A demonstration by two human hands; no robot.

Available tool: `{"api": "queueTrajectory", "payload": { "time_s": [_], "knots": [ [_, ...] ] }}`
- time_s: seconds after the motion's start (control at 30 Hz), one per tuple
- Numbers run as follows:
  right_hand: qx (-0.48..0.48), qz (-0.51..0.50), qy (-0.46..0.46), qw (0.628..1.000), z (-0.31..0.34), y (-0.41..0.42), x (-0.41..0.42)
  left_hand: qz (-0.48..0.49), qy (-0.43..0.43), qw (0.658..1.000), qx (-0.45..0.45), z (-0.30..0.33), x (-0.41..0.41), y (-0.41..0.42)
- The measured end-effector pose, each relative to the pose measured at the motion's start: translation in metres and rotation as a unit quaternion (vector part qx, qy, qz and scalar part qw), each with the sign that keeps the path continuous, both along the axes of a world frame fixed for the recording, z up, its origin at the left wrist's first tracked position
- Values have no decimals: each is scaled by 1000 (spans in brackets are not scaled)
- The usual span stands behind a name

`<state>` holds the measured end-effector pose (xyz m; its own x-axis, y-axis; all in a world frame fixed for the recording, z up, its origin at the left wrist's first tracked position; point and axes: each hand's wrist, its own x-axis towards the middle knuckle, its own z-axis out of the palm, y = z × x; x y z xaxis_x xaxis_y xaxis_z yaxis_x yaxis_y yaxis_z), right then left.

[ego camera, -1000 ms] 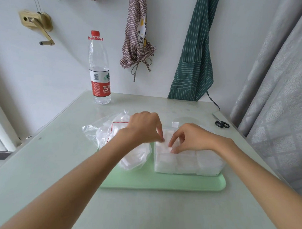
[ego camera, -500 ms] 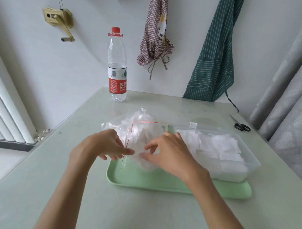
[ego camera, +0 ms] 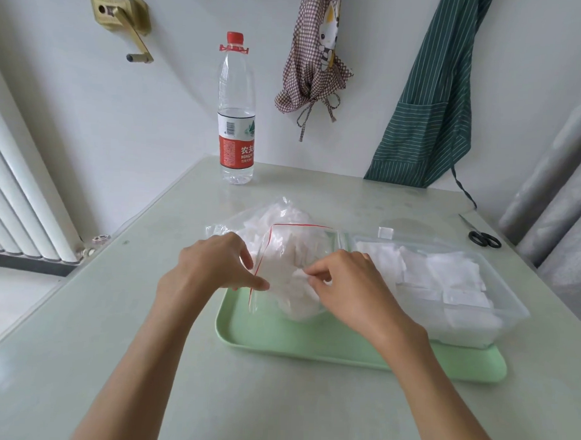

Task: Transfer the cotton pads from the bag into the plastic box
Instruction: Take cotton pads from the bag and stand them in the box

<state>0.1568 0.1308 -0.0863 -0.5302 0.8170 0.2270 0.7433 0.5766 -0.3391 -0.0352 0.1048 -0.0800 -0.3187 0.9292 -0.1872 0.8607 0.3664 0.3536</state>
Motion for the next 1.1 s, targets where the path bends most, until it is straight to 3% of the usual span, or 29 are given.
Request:
{"api": "queueTrajectory", "payload": {
  "time_s": [0.13,0.2,0.27,0.37,0.47,0.6,0.8,1.0,1.1],
  "knots": [
    [-27,-55,157,986,9,4,9,26,34,996,79,20,4,-9],
    [-115,-44,279,952,18,7,15,26,-43,985,165,33,12,-13],
    [-240,-20,388,890,28,7,21,5,-194,955,225,44,21,-14],
    [-337,-5,446,829,34,9,29,-57,-366,914,165,53,31,-20],
    [-360,3,464,809,38,9,34,-87,-396,901,152,52,34,-18],
    [-323,1,459,828,44,9,42,-41,-417,883,213,47,50,-12],
    [-185,-42,385,903,41,11,73,-64,-371,897,232,41,83,9],
    [-142,-89,330,929,30,30,99,-95,-226,949,196,31,112,37],
    [-179,-102,279,938,20,34,106,-107,-121,974,162,31,119,41]
  ]
}}
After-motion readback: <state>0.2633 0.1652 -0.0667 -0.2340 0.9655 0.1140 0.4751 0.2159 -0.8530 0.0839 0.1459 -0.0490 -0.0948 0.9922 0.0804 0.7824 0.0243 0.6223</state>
